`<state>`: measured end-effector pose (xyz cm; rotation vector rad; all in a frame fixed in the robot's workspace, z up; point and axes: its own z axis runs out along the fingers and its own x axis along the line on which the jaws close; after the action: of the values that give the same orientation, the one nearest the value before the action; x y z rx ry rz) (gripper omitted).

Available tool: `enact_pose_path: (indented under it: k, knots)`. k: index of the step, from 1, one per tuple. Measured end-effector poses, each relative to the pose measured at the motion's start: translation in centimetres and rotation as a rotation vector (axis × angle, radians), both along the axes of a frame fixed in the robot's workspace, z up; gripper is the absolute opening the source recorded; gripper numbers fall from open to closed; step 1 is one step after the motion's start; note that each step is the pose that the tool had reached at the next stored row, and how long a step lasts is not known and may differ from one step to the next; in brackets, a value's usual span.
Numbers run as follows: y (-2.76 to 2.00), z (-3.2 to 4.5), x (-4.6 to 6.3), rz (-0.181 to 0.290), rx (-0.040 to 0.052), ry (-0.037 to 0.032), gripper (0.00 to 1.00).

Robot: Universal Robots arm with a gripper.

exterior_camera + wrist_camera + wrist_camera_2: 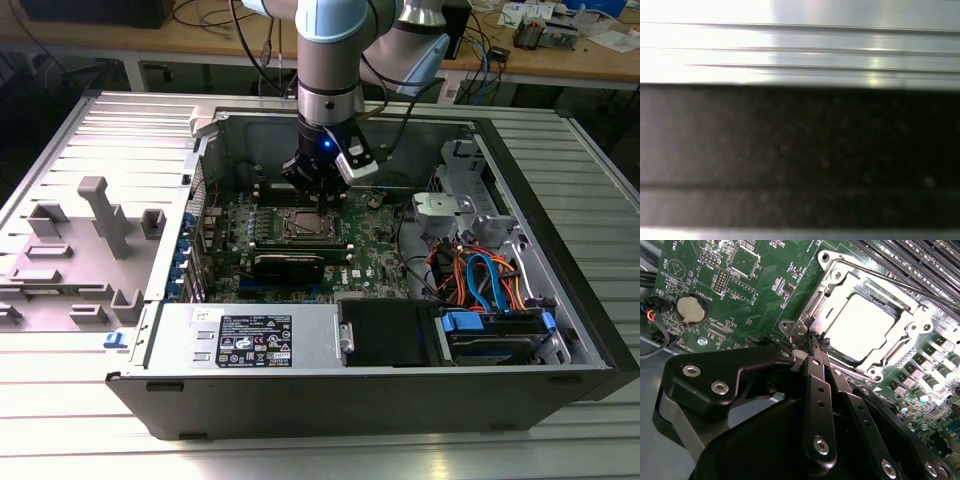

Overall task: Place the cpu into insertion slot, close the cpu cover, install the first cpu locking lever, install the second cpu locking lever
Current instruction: 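Install the first cpu locking lever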

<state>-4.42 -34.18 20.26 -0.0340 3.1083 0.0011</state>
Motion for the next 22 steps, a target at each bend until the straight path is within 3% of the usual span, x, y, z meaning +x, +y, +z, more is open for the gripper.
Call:
enact_pose_path:
  k: [5, 8, 11, 15, 19, 22]
  knots:
    - [-0.02, -0.12, 0.00, 0.000, -0.0003, 0.0003, 0.11]
    - [-0.01, -0.13, 0.00, 0.000, 0.0055, -0.0001, 0.11]
    - [-0.01, -0.14, 0.01, 0.000, 0.0175, 0.0005, 0.11]
    - [0.03, -0.18, 0.02, 0.000, 0.0427, -0.0007, 0.11]
    - [0.01, -0.06, 0.01, 0.000, 0.0435, -0.0005, 0.11]
    - [0.01, 0.52, 0.01, 0.000, 0.0433, -0.0003, 0.11]
